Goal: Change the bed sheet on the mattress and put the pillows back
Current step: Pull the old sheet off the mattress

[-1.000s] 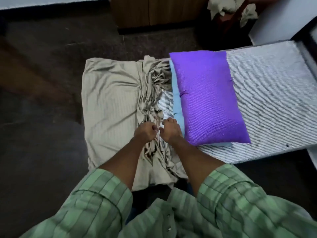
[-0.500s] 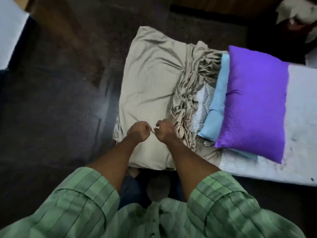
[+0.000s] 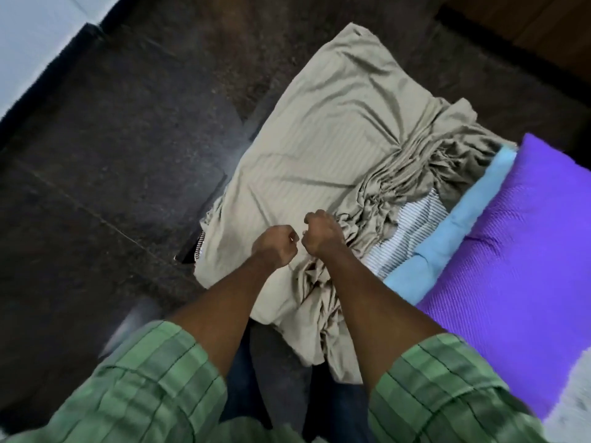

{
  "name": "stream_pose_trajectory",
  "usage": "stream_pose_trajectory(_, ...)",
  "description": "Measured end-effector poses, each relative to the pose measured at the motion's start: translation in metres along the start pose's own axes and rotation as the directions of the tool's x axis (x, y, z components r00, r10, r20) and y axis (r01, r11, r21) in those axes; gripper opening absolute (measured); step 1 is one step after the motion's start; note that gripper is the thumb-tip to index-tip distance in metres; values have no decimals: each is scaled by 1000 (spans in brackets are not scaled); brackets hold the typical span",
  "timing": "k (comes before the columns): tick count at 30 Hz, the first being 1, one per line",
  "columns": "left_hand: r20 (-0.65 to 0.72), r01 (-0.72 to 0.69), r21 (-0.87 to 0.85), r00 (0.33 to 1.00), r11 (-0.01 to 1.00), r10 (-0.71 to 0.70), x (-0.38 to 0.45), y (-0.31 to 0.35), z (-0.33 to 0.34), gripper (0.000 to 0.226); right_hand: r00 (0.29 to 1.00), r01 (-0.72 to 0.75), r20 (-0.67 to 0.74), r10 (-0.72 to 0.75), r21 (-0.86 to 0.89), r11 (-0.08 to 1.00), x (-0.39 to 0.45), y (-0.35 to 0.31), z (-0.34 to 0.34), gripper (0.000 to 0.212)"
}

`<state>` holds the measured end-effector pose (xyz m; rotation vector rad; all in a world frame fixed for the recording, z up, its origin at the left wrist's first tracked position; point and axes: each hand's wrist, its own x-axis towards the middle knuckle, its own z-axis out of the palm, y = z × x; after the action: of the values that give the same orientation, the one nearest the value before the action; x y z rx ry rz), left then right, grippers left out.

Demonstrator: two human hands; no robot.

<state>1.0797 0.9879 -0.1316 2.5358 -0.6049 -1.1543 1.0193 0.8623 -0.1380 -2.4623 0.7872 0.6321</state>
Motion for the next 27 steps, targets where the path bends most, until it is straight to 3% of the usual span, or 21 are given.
stream_pose_trajectory(5,-95,38,-57,995,998,-43,43,30,59,27,981,192,29,-190,-233,954,52,64,1,39)
stream_pose_trajectory(9,-186,36,-8,982,999,-37,85,40,111,30,931,342,45,-363,-457,821,115,115,2,42)
stream_pose_trajectory(14,-397,189,250,914,950,-77,130,22,160,38,885,456,145,-443,-463,760,177,166,17,65)
stream_pose_trajectory(19,-391,205,206,914,957,-112,150,9,180,21,880,390,-15,-474,-545,742,190,187,48,23)
stream_pose_trajectory(22,-466,141,191,884,971,-37,147,6,193,18,754,498,-78,-652,-579,645,183,204,51,19)
stream_pose_trajectory(24,-477,23,181,876,983,67,136,17,208,21,668,588,-91,-739,-543,599,175,216,47,20)
stream_pose_trajectory(25,-485,-17,152,870,988,90,130,27,218,24,681,598,-62,-730,-528,603,174,225,45,22)
stream_pose_trajectory(27,-366,-6,17,931,1000,12,117,50,231,28,796,519,42,-604,-560,645,168,240,40,29)
